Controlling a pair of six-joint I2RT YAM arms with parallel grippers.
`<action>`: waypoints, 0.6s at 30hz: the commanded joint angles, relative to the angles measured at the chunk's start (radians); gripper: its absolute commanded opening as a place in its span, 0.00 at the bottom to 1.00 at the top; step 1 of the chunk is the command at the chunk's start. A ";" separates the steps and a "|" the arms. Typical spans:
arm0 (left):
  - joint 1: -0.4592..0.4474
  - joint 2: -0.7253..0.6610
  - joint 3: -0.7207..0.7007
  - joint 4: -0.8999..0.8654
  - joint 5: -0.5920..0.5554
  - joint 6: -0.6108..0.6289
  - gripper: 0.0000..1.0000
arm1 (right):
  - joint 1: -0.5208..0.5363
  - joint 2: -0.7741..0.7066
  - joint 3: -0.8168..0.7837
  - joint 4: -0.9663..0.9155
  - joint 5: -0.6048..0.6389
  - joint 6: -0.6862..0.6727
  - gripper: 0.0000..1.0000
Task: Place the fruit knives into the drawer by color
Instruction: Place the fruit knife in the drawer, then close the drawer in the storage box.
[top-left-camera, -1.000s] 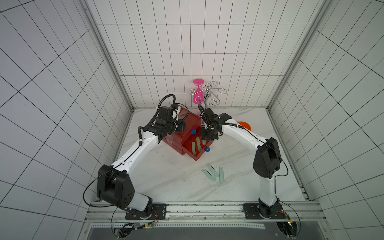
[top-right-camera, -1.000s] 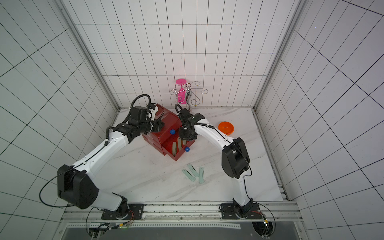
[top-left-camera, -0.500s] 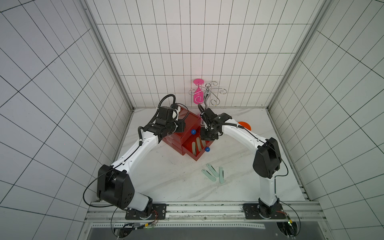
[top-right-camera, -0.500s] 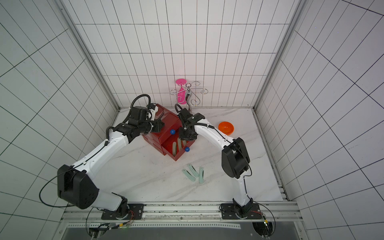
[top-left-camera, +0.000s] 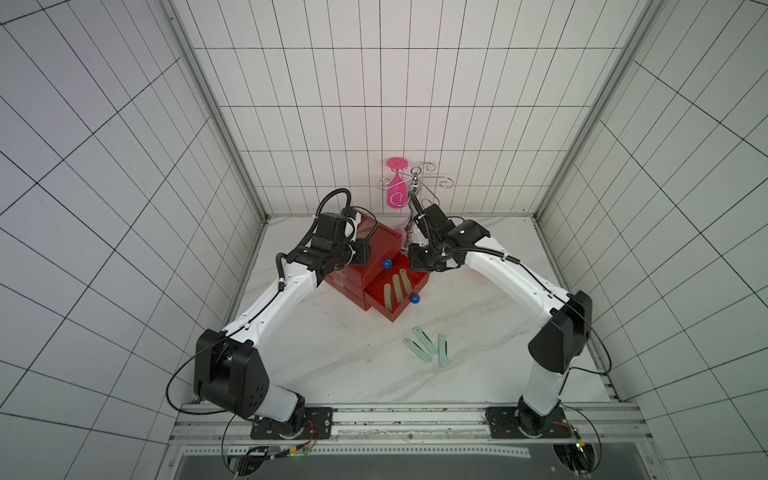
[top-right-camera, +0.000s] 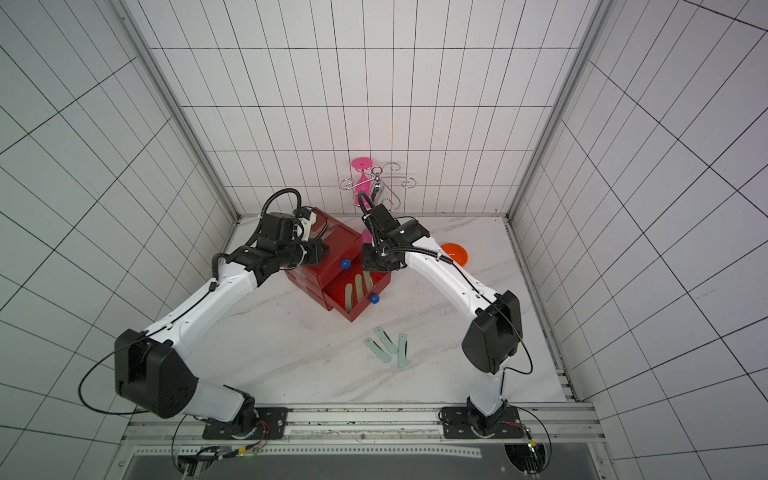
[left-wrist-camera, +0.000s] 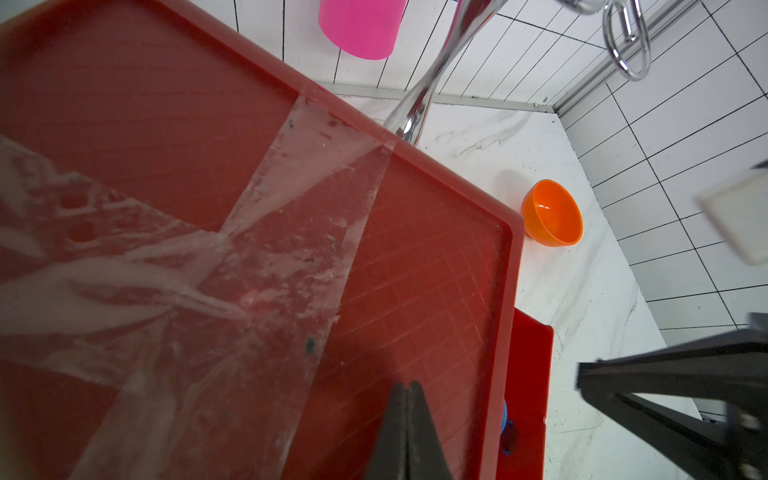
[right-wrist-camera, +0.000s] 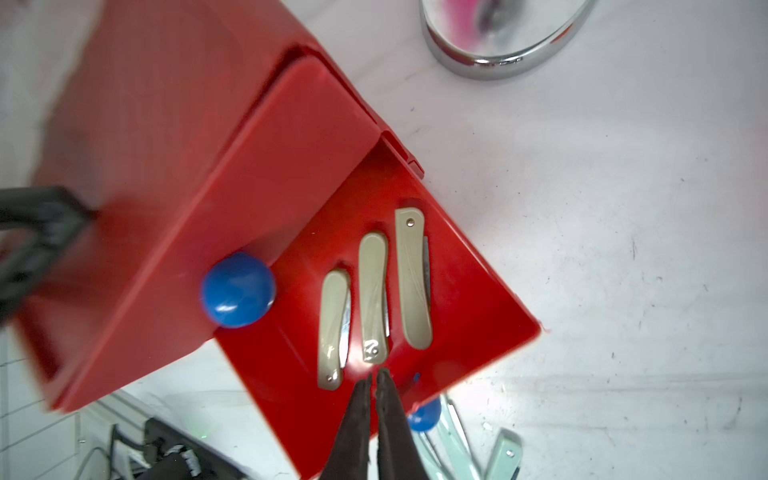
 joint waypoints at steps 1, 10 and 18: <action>0.011 0.063 -0.045 -0.198 -0.051 0.001 0.00 | 0.002 -0.078 -0.043 -0.028 0.031 -0.013 0.00; 0.011 0.062 -0.046 -0.197 -0.052 -0.001 0.00 | -0.004 -0.258 -0.321 0.042 0.089 0.024 0.00; 0.010 0.063 -0.045 -0.199 -0.055 -0.001 0.00 | -0.010 -0.324 -0.549 0.165 0.039 0.099 0.00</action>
